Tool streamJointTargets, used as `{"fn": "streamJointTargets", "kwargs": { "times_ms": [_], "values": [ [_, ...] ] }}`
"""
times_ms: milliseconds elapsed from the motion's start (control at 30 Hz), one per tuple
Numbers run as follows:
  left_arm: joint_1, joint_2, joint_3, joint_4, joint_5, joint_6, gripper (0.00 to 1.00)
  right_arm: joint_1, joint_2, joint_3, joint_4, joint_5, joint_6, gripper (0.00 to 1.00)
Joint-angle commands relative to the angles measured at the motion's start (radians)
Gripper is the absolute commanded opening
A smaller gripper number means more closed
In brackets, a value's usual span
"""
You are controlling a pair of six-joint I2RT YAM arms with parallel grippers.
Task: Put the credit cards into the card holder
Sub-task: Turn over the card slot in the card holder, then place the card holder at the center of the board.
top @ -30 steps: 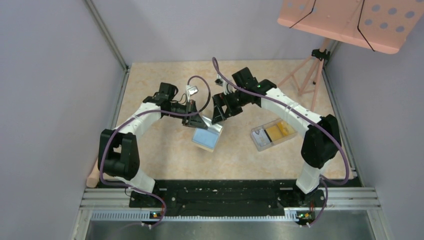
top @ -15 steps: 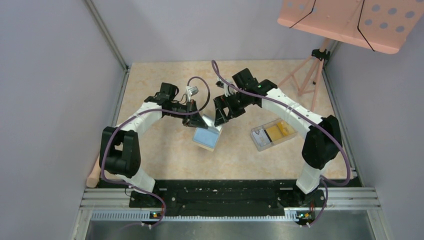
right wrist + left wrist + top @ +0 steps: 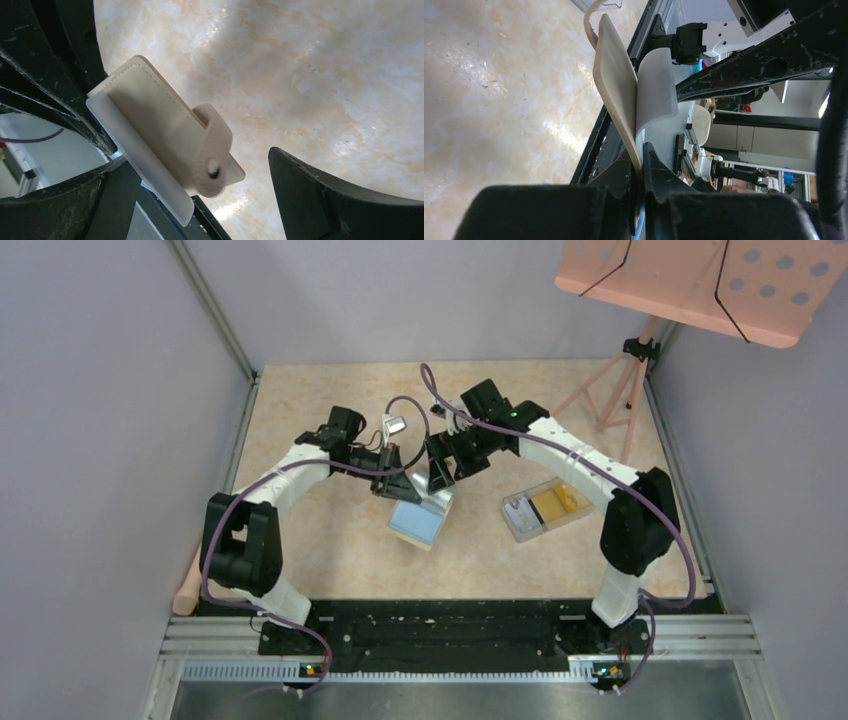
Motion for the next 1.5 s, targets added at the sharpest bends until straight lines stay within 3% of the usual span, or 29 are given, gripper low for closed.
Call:
{"fn": "streamJointTargets", "kwargs": {
  "times_ms": [0, 100, 267, 400, 433, 467, 500, 600, 667, 733, 867, 933, 1067, 1233, 1333, 1467],
  "values": [
    [-0.007, -0.028, 0.048, -0.042, 0.063, 0.075, 0.0, -0.002, 0.039, 0.036, 0.051, -0.165, 0.002, 0.93],
    [-0.007, -0.035, 0.05, -0.04, 0.07, 0.079, 0.0, -0.014, 0.048, 0.019, 0.061, -0.25, -0.002, 0.86],
    [-0.007, -0.035, 0.052, -0.039, 0.079, 0.083, 0.0, -0.063, 0.036, -0.028, 0.149, -0.428, 0.056, 0.62],
    [-0.007, -0.029, 0.055, -0.038, 0.074, 0.082, 0.0, -0.078, 0.034, -0.035, 0.182, -0.509, 0.091, 0.34],
    [-0.007, -0.027, 0.055, -0.036, 0.068, 0.079, 0.0, -0.077, 0.034, -0.033, 0.183, -0.525, 0.094, 0.24],
    [-0.007, -0.026, 0.056, -0.033, 0.062, 0.076, 0.0, -0.078, 0.037, -0.033, 0.182, -0.533, 0.097, 0.08],
    [-0.007, -0.026, 0.057, -0.031, 0.054, 0.073, 0.0, -0.078, 0.039, -0.035, 0.181, -0.537, 0.098, 0.0],
    [-0.006, -0.041, 0.061, -0.005, -0.038, 0.037, 0.13, -0.078, 0.038, -0.046, 0.178, -0.532, 0.103, 0.0],
    [-0.005, -0.075, 0.062, 0.028, -0.151, -0.012, 0.31, -0.077, 0.037, -0.051, 0.178, -0.512, 0.105, 0.0],
    [-0.004, -0.108, 0.059, 0.063, -0.279, -0.072, 0.42, -0.078, 0.041, -0.048, 0.181, -0.464, 0.12, 0.0],
    [-0.004, -0.184, 0.065, 0.078, -0.567, -0.14, 0.57, -0.078, 0.051, -0.067, 0.274, -0.374, 0.238, 0.0],
    [-0.004, -0.227, 0.064, 0.074, -0.724, -0.174, 0.64, -0.077, 0.045, -0.108, 0.404, -0.343, 0.346, 0.0],
    [-0.001, -0.297, 0.066, 0.079, -0.933, -0.202, 0.68, -0.071, 0.054, -0.229, 0.728, -0.266, 0.592, 0.0],
    [0.0, -0.33, 0.057, 0.098, -0.931, -0.189, 0.69, -0.049, 0.131, -0.343, 1.1, -0.171, 0.85, 0.0],
    [0.0, -0.312, 0.047, 0.086, -0.899, -0.186, 0.69, -0.015, 0.19, -0.347, 1.114, -0.099, 0.91, 0.0],
    [0.002, -0.299, 0.037, 0.091, -0.867, -0.184, 0.68, 0.046, 0.216, -0.327, 0.96, 0.028, 0.875, 0.0]
  ]
}}
